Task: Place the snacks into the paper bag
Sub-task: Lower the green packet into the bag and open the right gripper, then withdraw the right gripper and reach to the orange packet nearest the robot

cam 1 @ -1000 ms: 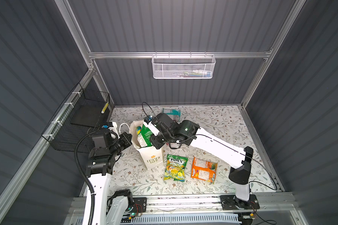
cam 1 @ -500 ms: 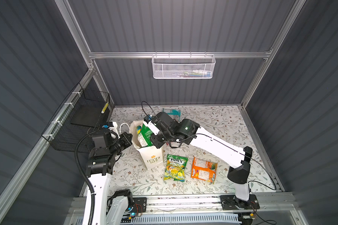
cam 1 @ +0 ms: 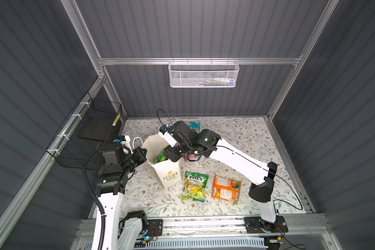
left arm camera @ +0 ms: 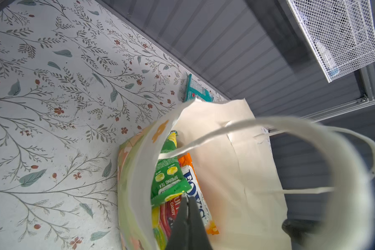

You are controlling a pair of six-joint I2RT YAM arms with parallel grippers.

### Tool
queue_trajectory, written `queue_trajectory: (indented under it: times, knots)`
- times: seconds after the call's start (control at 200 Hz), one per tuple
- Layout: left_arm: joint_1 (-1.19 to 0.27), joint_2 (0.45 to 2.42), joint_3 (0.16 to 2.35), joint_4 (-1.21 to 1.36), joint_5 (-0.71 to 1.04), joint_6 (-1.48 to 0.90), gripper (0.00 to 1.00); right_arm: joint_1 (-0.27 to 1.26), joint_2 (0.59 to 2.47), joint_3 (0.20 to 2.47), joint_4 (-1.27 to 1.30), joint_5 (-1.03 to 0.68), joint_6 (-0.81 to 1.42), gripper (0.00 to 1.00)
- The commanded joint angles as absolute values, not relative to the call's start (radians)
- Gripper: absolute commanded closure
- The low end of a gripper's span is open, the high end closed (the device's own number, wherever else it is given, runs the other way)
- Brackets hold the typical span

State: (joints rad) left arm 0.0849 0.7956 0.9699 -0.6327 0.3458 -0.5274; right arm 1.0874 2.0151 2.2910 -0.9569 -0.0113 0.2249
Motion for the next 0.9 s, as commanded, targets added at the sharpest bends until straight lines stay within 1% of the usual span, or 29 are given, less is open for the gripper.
queue_trajectory:
  times: [0.0, 0.055, 0.155, 0.275, 0.315, 0.58, 0.67, 0.755, 0.896]
  knots:
    - [0.091, 0.782, 0.963, -0.624, 0.369, -0.531, 1.0, 1.089, 1.917, 2.281, -0.944, 0.012, 0.218, 0.49]
    - [0.091, 0.782, 0.963, -0.624, 0.37, -0.531, 1.0, 1.089, 1.869, 2.244, -0.924, 0.018, 0.216, 0.46]
    - [0.091, 0.782, 0.962, -0.624, 0.37, -0.531, 1.0, 1.089, 1.764, 2.167, -0.889, 0.043, 0.218, 0.33]
    - [0.091, 0.778, 0.961, -0.624, 0.372, -0.533, 1.0, 1.087, 1.611, 2.009, -0.832, 0.114, 0.227, 0.2]
    - [0.091, 0.776, 0.959, -0.623, 0.37, -0.532, 1.0, 1.088, 1.558, 1.95, -0.816, 0.142, 0.234, 0.18]
    - [0.091, 0.769, 0.954, -0.623, 0.369, -0.538, 1.0, 1.073, 1.174, 1.517, -0.729, 0.32, 0.361, 0.05]
    - [0.091, 0.767, 0.953, -0.62, 0.371, -0.541, 1.0, 1.05, 1.04, 1.367, -0.73, 0.363, 0.435, 0.03]
    - [0.091, 0.772, 0.952, -0.625, 0.367, -0.543, 1.0, 1.007, 0.928, 1.204, -0.731, 0.362, 0.52, 0.01]
    - [0.091, 0.787, 0.951, -0.636, 0.377, -0.54, 1.0, 0.922, 0.762, 0.945, -0.725, 0.305, 0.665, 0.01]
